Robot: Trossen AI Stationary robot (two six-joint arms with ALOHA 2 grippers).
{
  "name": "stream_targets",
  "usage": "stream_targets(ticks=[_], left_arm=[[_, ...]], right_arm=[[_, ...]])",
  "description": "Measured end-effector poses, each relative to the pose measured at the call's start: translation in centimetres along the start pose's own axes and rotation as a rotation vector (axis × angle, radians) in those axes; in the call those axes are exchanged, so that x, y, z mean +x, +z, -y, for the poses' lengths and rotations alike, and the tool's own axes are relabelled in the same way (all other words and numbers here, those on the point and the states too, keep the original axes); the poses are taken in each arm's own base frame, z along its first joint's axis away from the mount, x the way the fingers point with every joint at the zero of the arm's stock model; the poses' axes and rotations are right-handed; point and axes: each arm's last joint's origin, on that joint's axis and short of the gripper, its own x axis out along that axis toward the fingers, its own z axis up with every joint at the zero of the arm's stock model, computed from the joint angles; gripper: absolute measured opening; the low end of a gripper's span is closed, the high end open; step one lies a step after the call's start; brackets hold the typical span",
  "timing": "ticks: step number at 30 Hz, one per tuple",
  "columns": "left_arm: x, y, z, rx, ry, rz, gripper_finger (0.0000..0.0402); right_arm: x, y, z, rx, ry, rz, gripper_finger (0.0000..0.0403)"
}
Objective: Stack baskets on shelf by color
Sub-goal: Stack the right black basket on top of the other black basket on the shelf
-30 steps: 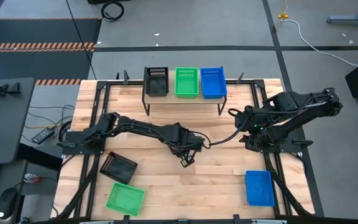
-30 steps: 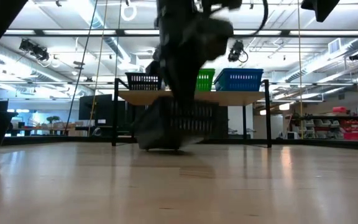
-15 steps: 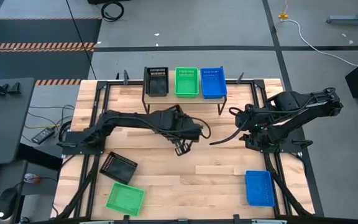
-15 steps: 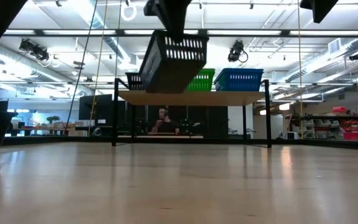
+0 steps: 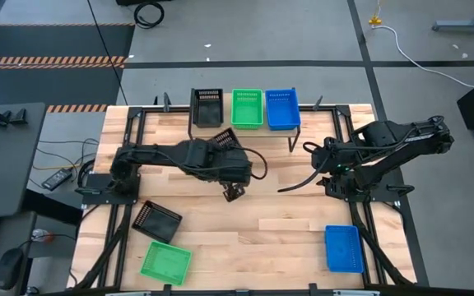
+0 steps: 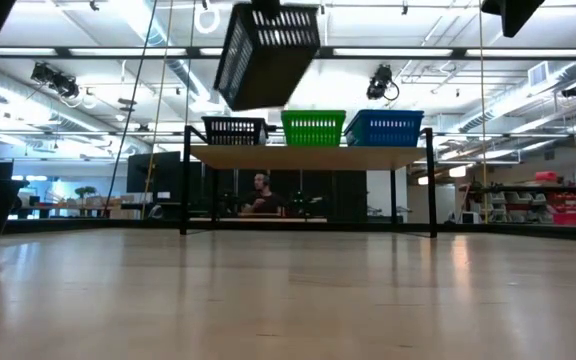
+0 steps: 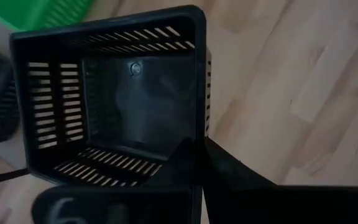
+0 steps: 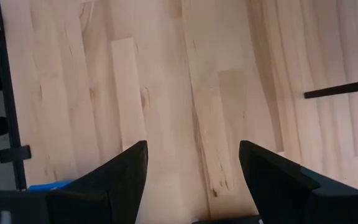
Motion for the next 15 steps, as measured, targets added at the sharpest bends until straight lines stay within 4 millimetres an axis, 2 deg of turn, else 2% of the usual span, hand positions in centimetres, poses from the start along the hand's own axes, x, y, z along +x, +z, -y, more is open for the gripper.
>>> stream_targets(ticks=[8, 12, 15], left_arm=[[-4.3, -0.5, -2.6, 0.064, 0.093, 0.174, 0.0014], [-4.9, 0.0, -4.6, 0.14, 0.155, 0.2, 0.0014], [-4.4, 0.8, -6.3, 0.185, 0.195, 0.183, 0.0021]], right_arm=[[0.0, 0.0, 0.1, -0.017, -0.017, 0.007, 0.0259], [0.0, 0.1, 0.1, -0.014, -0.018, 0.009, 0.0259], [0.0, 0.1, 0.2, 0.002, -0.02, 0.01, 0.0259]])
